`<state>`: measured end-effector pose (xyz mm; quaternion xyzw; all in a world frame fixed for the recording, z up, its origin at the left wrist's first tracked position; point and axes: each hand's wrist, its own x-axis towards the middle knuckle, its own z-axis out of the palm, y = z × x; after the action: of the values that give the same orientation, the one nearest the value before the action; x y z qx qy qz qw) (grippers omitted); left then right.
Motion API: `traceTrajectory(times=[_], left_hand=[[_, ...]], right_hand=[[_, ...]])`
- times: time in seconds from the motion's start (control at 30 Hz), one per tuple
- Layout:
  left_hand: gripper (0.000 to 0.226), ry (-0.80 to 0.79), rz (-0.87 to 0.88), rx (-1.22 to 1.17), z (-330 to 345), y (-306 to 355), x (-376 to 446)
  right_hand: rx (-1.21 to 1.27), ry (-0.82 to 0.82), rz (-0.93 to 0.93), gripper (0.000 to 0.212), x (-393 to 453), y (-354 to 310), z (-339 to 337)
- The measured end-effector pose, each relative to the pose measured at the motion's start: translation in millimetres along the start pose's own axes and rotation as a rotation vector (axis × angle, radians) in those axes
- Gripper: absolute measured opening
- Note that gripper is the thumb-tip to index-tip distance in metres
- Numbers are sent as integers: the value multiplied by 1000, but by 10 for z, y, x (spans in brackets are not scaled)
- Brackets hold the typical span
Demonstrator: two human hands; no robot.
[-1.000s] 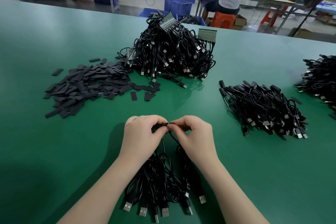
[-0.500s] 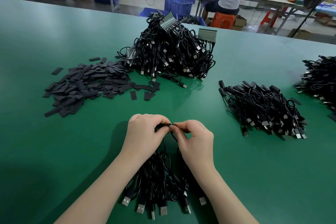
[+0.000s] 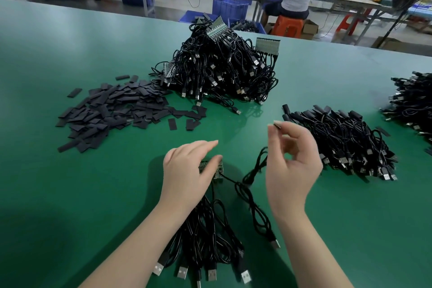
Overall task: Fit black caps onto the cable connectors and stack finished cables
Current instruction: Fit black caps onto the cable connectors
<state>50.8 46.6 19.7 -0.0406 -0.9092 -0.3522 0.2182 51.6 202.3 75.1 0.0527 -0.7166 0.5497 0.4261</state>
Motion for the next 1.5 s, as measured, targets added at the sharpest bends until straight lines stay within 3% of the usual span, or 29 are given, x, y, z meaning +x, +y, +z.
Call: traceTrajectory(times=[0.1,0.17,0.27,0.33,0.43,0.5,0.57,0.67,1.0,1.17,1.27,1.4,1.5], left_hand=[[42,80,-3,-23,-48,-11,8],[51,176,9,-86,-87,-2,12],[54,340,22,-163,-156,11,9],[56,390,61,-58,-204,13,2],[51,290,80,160,-213,-14,19],[37,154,82,152,-180,-31,46],[22,9,89,85,-148,-61,57],[20,-136,25,-6,-149,-99,52],[19,-160,32,-29,-89,-108,27],[23,-203,34,-48,-103,-100,27],[37,-271,80,1,-99,-95,22],[25,-239,108,55,-99,-104,27],[20,-200,99,40,-92,-109,35]], right_hand=[[33,-60,-292,12,109,-218,73],[99,-117,-303,16,135,-318,150],[346,-201,134,22,99,-408,277],[486,-251,474,14,58,-356,354],[500,-340,916,6,5,-150,444],[392,-430,1053,7,-48,-11,462],[256,-508,1011,11,-89,81,441],[13,-573,802,22,-100,173,370],[-460,-759,480,15,-10,235,96],[-425,-871,501,20,-80,291,54],[-386,-822,528,26,-113,328,62],[-173,-742,724,10,-101,303,37],[-632,-899,508,17,-64,329,-23]])
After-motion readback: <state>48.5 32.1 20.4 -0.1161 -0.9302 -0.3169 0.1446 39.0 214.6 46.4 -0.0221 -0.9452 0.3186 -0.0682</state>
